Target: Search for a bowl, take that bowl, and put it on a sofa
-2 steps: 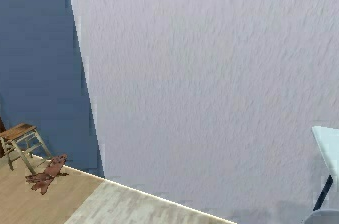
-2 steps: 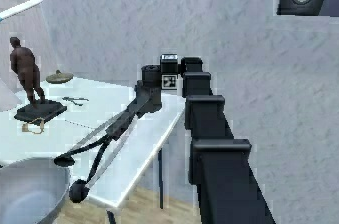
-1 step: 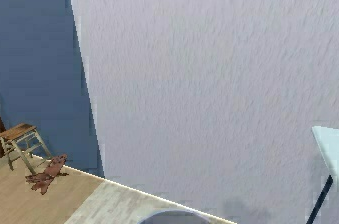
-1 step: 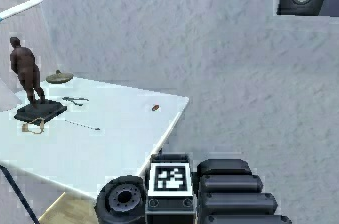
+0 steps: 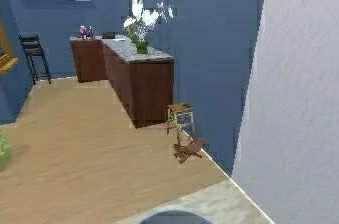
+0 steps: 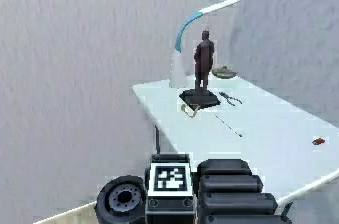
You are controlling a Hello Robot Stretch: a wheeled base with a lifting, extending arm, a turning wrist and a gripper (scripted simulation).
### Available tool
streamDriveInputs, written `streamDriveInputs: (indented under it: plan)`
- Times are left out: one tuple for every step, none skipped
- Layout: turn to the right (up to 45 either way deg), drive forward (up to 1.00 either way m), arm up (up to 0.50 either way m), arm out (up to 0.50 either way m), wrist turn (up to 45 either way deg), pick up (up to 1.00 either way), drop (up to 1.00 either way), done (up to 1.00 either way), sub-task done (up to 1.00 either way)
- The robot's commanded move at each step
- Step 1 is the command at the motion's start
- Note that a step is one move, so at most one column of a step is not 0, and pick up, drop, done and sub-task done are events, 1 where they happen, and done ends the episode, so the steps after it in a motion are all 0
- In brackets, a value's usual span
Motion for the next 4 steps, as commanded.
streamDriveInputs:
  plan:
    - [-36.0,0.00,0.00,0.00,0.0,0.00,0.00,0.00,0.00]
    - [0.0,0.15,0.00,0.00,0.0,0.00,0.00,0.00,0.00]
    - [-45.0,0.00,0.00,0.00,0.0,0.00,0.00,0.00,0.00]
    - [-15.0,0.00,0.00,0.00,0.0,0.00,0.00,0.00,0.00]
